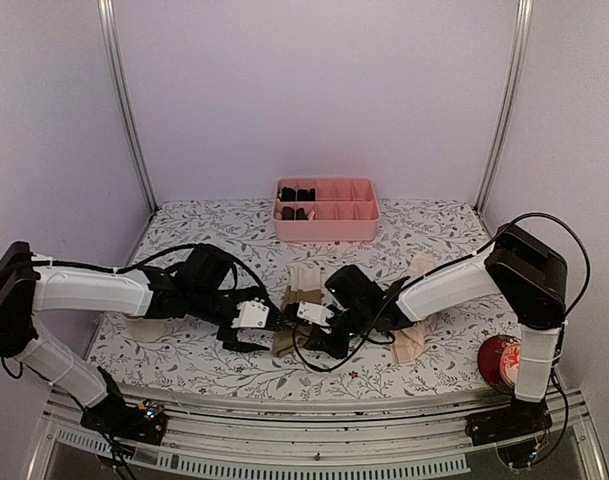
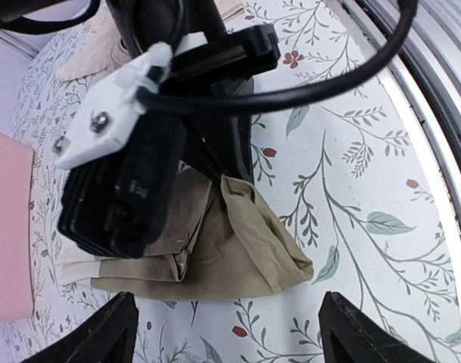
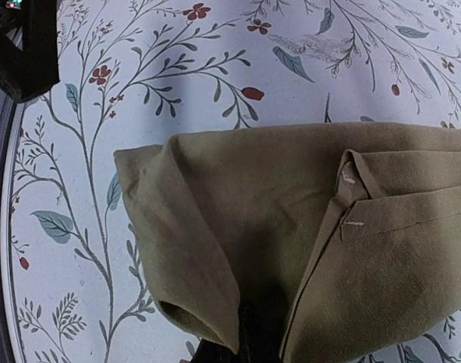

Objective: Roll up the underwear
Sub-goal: Roll the underwear at the center of the board.

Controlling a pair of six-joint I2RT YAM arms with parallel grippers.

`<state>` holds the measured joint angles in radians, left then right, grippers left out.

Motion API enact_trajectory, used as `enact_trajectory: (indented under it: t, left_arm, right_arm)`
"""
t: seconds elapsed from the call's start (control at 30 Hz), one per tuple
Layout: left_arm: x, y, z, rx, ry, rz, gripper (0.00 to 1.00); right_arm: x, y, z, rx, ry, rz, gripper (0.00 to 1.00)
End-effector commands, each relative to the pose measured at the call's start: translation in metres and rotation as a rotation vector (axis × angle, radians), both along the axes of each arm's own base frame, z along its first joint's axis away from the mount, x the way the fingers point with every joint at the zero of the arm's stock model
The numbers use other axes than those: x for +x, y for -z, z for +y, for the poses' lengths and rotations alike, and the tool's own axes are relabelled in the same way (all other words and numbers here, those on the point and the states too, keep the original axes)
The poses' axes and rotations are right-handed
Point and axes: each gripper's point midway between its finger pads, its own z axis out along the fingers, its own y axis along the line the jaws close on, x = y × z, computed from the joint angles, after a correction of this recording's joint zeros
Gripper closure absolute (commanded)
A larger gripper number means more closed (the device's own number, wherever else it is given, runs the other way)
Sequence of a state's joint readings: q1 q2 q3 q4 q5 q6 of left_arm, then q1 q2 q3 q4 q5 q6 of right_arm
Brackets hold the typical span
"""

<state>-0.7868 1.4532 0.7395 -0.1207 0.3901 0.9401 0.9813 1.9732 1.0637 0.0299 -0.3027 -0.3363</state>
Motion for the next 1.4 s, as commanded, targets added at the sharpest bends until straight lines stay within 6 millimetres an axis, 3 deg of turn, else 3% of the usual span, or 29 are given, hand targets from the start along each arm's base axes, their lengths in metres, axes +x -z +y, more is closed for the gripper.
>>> enact_trajectory:
  t: [0.0, 0.23, 0.63, 1.0, 1.3, 1.37]
  left_arm:
    - [-0.005, 0.017, 0.01, 0.049, 0.029, -0.029, 0.15]
    - [-0.008, 0.046, 0.015, 0.121, 0.031, -0.174, 0.2]
    - [-0.002, 0.057, 0.002, 0.098, -0.03, -0.283, 0.22]
    - [0.002, 0.064, -0.005, 0.099, -0.064, -0.278, 0.55]
    - [0.01, 0.051, -0.006, 0.08, -0.1, -0.165, 1.0]
    - [0.011, 0.047, -0.005, 0.071, -0.099, -0.123, 1.0]
  right_arm:
    - [-0.017, 0.026, -0.013, -0.068, 0.017, 0.197, 0.97]
    - [-0.007, 0.036, -0.019, -0.08, 0.069, 0.254, 0.97]
    - [-0.003, 0.044, -0.024, -0.097, 0.1, 0.291, 0.97]
    - [0.0, 0.046, -0.028, -0.11, 0.111, 0.294, 0.97]
    - [-0.001, 0.05, -0.03, -0.13, 0.108, 0.3, 0.97]
    - [-0.002, 0.05, -0.031, -0.132, 0.106, 0.301, 0.97]
